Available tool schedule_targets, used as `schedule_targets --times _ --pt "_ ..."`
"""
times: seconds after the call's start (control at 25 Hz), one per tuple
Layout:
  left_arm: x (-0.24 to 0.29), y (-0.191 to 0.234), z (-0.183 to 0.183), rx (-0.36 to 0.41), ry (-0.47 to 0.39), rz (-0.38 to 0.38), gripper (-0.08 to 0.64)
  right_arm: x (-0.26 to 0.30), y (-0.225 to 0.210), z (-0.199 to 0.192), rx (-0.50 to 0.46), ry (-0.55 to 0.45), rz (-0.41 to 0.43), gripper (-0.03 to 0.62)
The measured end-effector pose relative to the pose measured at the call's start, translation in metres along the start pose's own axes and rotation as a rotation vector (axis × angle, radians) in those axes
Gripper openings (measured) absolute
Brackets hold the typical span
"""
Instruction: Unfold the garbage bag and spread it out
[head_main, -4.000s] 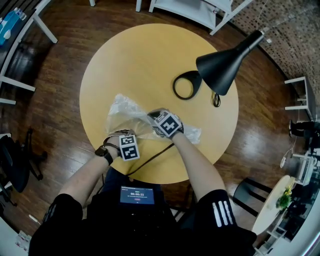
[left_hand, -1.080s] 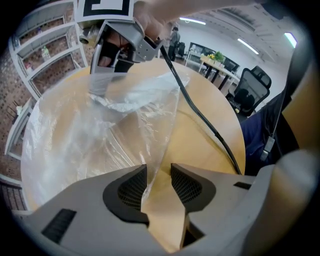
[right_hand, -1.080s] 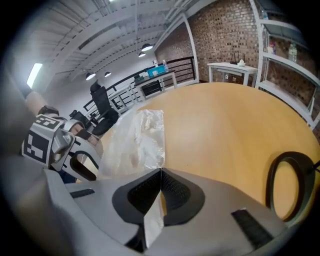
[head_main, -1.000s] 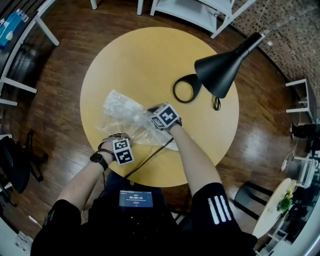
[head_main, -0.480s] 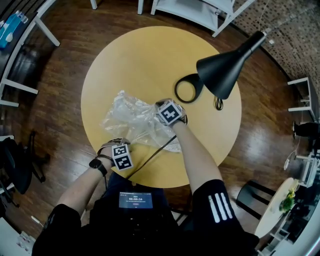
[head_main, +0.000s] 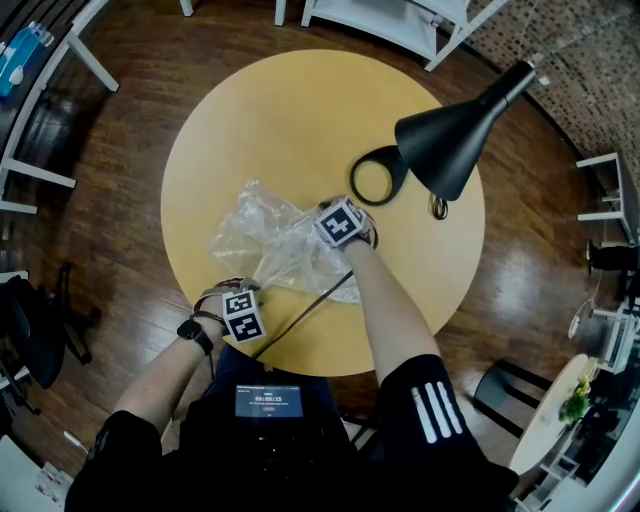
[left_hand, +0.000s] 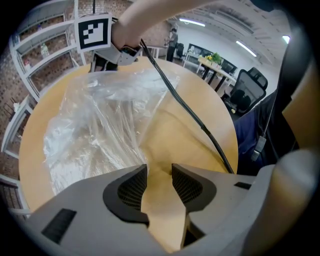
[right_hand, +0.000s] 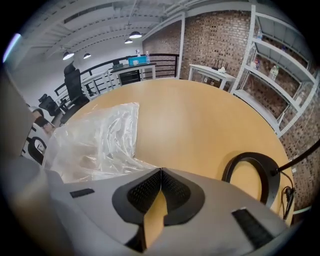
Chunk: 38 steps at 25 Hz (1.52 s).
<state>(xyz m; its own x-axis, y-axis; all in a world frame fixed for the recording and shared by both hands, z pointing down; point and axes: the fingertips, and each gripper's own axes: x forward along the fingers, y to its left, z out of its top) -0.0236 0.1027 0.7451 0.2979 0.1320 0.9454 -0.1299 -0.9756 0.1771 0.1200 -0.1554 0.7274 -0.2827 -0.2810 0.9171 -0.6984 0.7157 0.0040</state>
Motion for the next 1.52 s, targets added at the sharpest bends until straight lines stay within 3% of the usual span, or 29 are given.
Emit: schedule_targets --times 0.08,0.2,0.52,0.68,0.88,1.04,1.2,1.52 --pt "0.001 0.000 0.000 0.007 0.003 -0.001 0.161 -0.002 0.000 0.000 0.048 -0.016 0.026 0.059" --pt "-0.001 0.002 -0.002 0.018 0.002 0.018 0.161 -0.007 0.000 -0.004 0.107 -0.048 0.065 0.077" --pt "-0.042 0.029 -0.012 -0.065 -0.058 0.092 0.161 -0.043 0.008 0.003 0.095 -0.122 0.155 0.194" --pt "-0.058 0.065 -0.028 -0.131 -0.055 0.169 0.161 -0.056 0.007 0.008 0.098 -0.110 0.200 0.199" --pt "-0.053 0.104 -0.037 -0.200 -0.055 0.208 0.163 -0.065 0.008 0.013 0.111 -0.049 0.274 0.199" --pt "-0.035 0.117 -0.036 -0.224 -0.038 0.167 0.163 -0.064 0.019 0.010 0.115 0.012 0.356 0.199" --pt "-0.033 0.117 -0.031 -0.266 -0.062 0.119 0.166 -0.073 0.023 0.024 0.122 -0.022 0.392 0.199" --pt "-0.032 0.116 -0.032 -0.255 -0.064 0.107 0.166 -0.095 0.004 0.080 0.081 -0.068 0.354 0.199"
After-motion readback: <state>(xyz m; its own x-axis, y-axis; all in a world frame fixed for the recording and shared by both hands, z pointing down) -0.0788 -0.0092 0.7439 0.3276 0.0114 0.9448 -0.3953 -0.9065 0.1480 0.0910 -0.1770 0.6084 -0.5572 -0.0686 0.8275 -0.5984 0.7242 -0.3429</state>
